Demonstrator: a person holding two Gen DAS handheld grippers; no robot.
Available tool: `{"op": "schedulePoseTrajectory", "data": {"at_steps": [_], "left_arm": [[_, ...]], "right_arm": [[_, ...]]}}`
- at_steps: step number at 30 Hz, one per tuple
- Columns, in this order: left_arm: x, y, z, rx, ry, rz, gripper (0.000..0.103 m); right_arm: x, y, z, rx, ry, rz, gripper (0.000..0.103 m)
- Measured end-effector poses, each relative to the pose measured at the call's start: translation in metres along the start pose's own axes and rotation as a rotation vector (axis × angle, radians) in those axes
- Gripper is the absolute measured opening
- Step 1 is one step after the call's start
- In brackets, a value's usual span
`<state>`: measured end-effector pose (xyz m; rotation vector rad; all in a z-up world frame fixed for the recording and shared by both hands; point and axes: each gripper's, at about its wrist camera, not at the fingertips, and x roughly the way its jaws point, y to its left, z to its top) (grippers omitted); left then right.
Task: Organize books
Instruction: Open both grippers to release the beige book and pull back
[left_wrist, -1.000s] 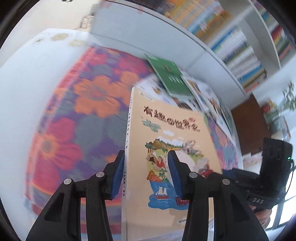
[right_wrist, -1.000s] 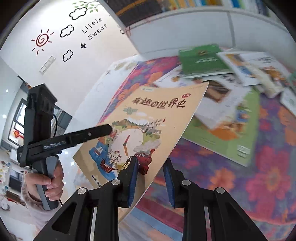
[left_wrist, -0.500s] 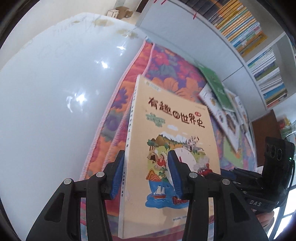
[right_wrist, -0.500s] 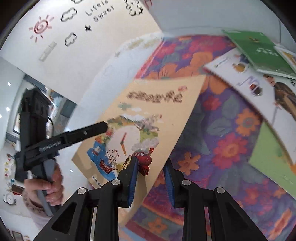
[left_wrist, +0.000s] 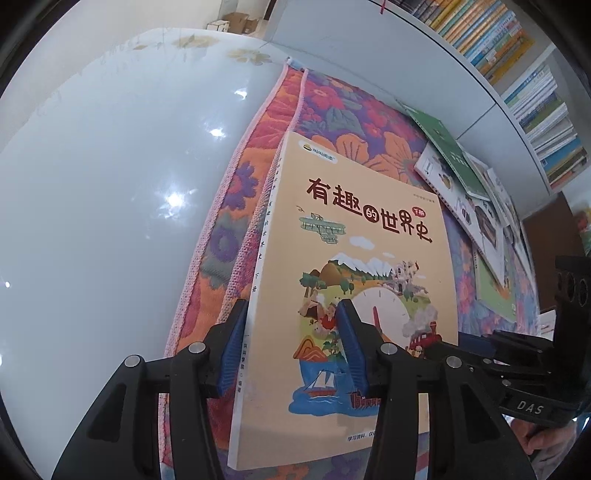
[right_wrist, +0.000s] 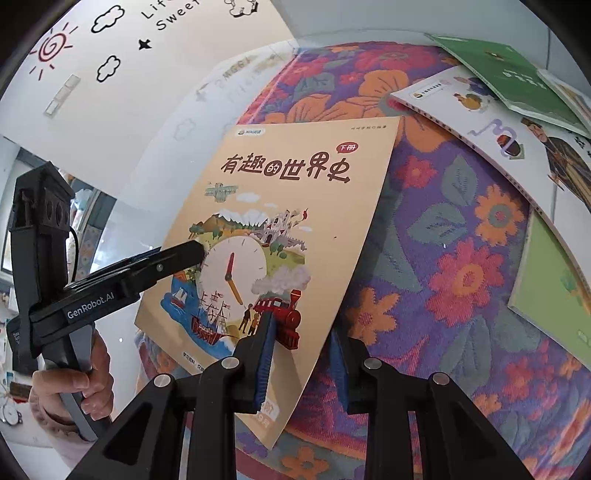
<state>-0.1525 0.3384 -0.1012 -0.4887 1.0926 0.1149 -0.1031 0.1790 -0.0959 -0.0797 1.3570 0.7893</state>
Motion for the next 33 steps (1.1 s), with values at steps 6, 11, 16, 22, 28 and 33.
{"op": "schedulePoseTrajectory", "data": {"at_steps": [6,11,16,22,28,33], "left_arm": [[-0.001,-0.002,0.0,0.0,-0.005,0.02,0.048],[-0.004,-0.005,0.0,0.005,0.0,0.068,0.048],[-0.026,-0.024,0.007,0.042,-0.043,0.156,0.048],[-0.047,-0.082,0.03,0.101,-0.087,0.074,0.048],[-0.022,-0.162,0.047,0.17,-0.07,-0.01,0.048],[0.025,-0.22,0.041,0.218,0.005,-0.071,0.048]], "right_arm": [[0.005,0.002,0.001,0.023,0.016,0.0,0.03],[0.0,-0.007,0.006,0.046,0.031,0.011,0.03],[-0.017,-0.012,0.006,0.044,0.026,0.003,0.03],[-0.078,-0.026,0.016,0.028,-0.066,-0.033,0.03],[-0.137,-0.091,0.015,0.108,-0.138,-0.07,0.03],[-0.165,-0.172,-0.002,0.229,-0.155,-0.138,0.03]]}}
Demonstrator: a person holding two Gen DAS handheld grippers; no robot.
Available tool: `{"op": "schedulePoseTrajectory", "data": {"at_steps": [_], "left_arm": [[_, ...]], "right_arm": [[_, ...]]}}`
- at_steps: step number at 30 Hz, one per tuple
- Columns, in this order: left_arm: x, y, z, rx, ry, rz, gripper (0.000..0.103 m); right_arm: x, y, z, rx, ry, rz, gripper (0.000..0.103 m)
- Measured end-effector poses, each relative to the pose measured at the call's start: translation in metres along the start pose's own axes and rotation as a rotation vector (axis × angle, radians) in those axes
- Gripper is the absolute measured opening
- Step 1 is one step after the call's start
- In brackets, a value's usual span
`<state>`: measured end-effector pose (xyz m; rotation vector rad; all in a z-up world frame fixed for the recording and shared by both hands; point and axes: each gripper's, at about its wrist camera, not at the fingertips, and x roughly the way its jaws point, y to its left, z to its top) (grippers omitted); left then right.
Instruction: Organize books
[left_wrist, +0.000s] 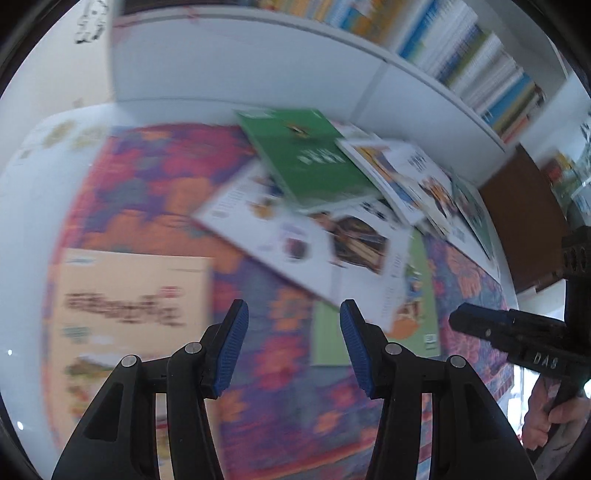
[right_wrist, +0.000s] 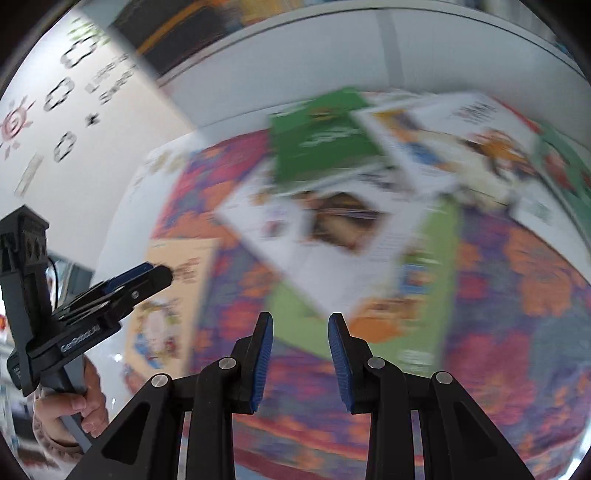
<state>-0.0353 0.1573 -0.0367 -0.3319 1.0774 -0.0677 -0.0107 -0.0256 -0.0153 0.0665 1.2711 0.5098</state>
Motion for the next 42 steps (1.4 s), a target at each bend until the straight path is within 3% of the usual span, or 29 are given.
{"op": "schedulePoseTrajectory", "data": {"at_steps": [7,12,15,18,23,27,42], "left_arm": [[0.054,-0.037,-0.005,0.004,0.091,-0.01,0.048],[0.068,-0.045,-0.006,0.025,0.101,0.044,0.048],[0.072,-0.045,-0.01,0.037,0.108,0.088,0.05],[0.075,-0.041,-0.012,0.006,0.122,0.041,0.051],[0.079,-0.042,-0.01,0.003,0.13,0.039,0.054],[0.079,-0.041,-0.009,0.0,0.13,0.034,0.054],[0.077,-0.068,-0.027,0.036,0.177,0.04,0.055]], "right_arm": [[0.006,-0.086,0.0,0.136,0.025,-0.005,0.03],[0.017,-0.122,0.002,0.183,0.046,0.007,0.03],[0.031,-0.124,0.005,0.174,0.07,0.014,0.03],[0.044,-0.116,0.011,0.145,0.076,0.015,0.03],[0.053,-0.102,0.017,0.13,0.084,0.06,0.03],[0.056,-0.09,0.017,0.099,0.072,0.038,0.036],[0.043,-0.094,-0.003,0.072,0.079,-0.019,0.037]]}}
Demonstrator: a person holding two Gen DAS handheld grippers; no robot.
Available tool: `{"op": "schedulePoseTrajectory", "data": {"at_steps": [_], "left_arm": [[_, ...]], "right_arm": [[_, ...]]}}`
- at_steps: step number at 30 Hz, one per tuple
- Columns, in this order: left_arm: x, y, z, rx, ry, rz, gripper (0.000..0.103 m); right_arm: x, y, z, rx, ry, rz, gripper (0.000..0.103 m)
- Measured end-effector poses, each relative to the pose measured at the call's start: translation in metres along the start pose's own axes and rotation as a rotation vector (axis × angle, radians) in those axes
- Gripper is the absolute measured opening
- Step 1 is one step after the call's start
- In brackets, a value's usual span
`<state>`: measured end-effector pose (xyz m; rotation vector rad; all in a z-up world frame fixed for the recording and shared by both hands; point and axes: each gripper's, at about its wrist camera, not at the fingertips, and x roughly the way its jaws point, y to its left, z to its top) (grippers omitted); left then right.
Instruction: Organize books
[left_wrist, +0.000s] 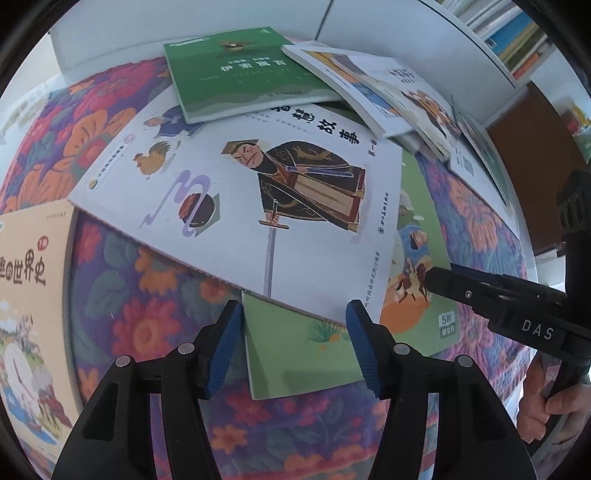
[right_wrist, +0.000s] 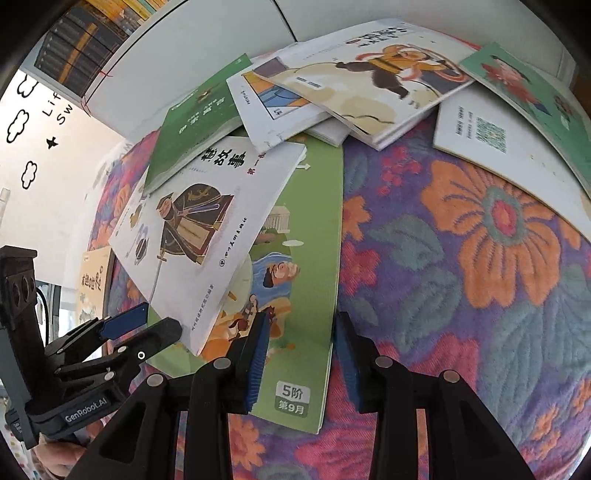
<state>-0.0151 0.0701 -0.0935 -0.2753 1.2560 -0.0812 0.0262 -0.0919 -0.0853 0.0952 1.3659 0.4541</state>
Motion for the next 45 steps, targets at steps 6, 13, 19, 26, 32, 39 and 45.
{"op": "schedulePoseTrajectory", "data": {"at_steps": [6,13,19,26,32,39,45], "left_arm": [[-0.002,-0.019,-0.02,0.022,0.012,-0.003,0.055],[-0.007,-0.058,-0.054,0.071,0.04,-0.003,0.055],[-0.003,-0.086,-0.079,0.145,0.064,-0.088,0.054],[-0.004,-0.054,-0.071,-0.01,0.046,-0.203,0.053],[-0.014,-0.033,-0.071,-0.038,0.0,-0.146,0.054],[-0.018,-0.015,-0.063,-0.043,-0.029,-0.132,0.054],[-0.013,-0.015,-0.042,-0.048,0.01,-0.125,0.053]], "right_arm": [[-0.01,-0.005,-0.024,-0.05,0.008,-0.032,0.037],[-0.03,-0.027,-0.06,-0.042,0.007,-0.062,0.037],[-0.052,-0.052,-0.096,-0.06,0.038,-0.112,0.04],[-0.078,-0.059,-0.06,-0.044,-0.046,-0.151,0.039],[-0.052,-0.023,0.001,-0.093,-0.061,-0.134,0.039],[-0.012,0.0,0.049,-0.156,-0.028,-0.149,0.039],[-0.005,0.012,0.039,-0.21,-0.007,-0.158,0.04]]}}
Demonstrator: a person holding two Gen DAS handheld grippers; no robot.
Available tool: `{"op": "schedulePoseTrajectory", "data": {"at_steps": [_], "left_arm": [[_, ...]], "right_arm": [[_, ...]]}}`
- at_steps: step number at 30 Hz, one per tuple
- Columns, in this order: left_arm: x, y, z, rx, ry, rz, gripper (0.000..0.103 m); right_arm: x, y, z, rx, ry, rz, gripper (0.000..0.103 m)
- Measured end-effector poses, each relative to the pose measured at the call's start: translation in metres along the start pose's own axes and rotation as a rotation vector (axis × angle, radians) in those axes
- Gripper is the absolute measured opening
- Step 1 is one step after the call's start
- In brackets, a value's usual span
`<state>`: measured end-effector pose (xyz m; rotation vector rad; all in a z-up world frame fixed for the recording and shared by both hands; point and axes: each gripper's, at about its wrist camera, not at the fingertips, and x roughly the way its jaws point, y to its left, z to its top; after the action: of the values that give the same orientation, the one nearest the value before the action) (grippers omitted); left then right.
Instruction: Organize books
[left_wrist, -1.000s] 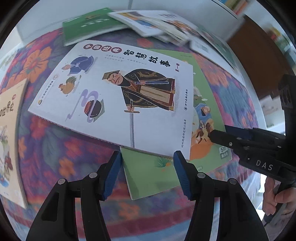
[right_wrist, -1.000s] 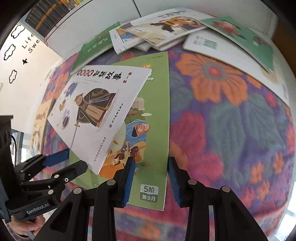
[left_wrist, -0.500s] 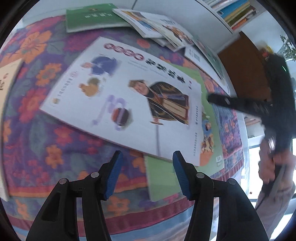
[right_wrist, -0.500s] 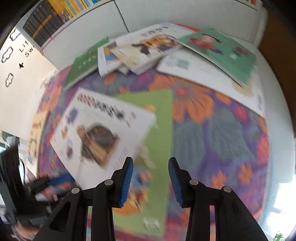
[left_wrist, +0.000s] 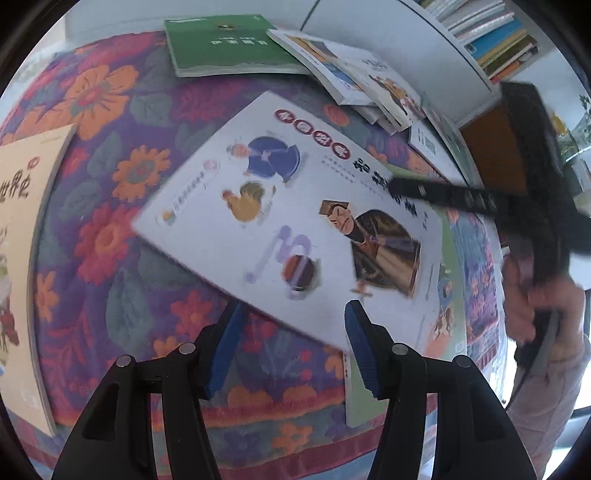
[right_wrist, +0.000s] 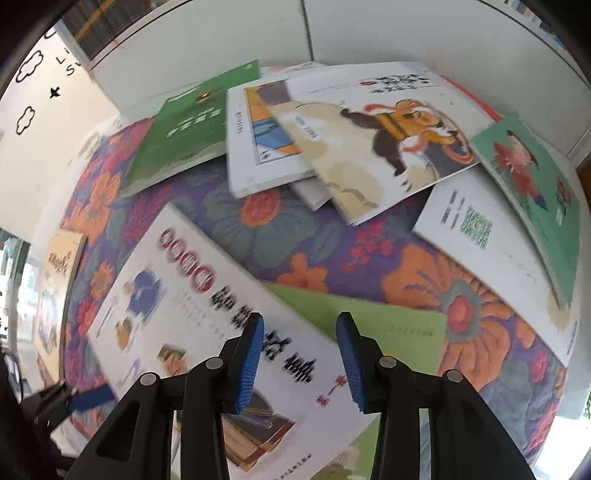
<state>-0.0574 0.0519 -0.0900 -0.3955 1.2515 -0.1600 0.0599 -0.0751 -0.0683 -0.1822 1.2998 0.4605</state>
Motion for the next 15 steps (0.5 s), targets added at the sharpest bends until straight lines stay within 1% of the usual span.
{"op": "schedulePoseTrajectory", "data": {"at_steps": [3,5,7,8,9,10,11,12,14,15], "left_arm": [[-0.001,-0.003,0.004,0.033,0.007,0.027,0.054],[-0.002,-0.004,0.006,0.052,-0.01,0.076,0.054],[-0.007,0.004,0.009,0.067,-0.028,0.127,0.054],[-0.009,0.008,0.01,0.068,-0.028,0.13,0.054],[-0.01,0.014,0.011,0.061,-0.02,0.111,0.054],[-0.01,0.02,0.012,0.044,-0.002,0.073,0.054],[-0.009,0.025,0.013,0.033,0.012,0.045,0.053],[-0.009,0.028,0.012,0.034,0.021,0.031,0.053],[-0.01,0.03,0.009,0.055,0.019,0.051,0.048],[-0.009,0.032,0.009,0.061,0.021,0.058,0.047]], "right_arm": [[-0.005,0.007,-0.024,-0.038,0.025,0.025,0.043],[-0.011,0.012,-0.045,-0.042,0.046,0.055,0.044],[-0.016,0.024,-0.069,-0.081,0.091,0.118,0.045],[-0.017,0.03,-0.078,-0.101,0.121,0.169,0.045],[-0.017,0.033,-0.087,-0.108,0.155,0.246,0.044],[-0.017,0.033,-0.09,-0.1,0.166,0.275,0.044],[-0.017,0.03,-0.09,-0.078,0.158,0.286,0.043],[-0.016,0.025,-0.088,-0.052,0.151,0.302,0.042],[-0.011,0.015,-0.082,0.004,0.155,0.361,0.042],[-0.008,0.011,-0.077,0.024,0.153,0.392,0.042]]}}
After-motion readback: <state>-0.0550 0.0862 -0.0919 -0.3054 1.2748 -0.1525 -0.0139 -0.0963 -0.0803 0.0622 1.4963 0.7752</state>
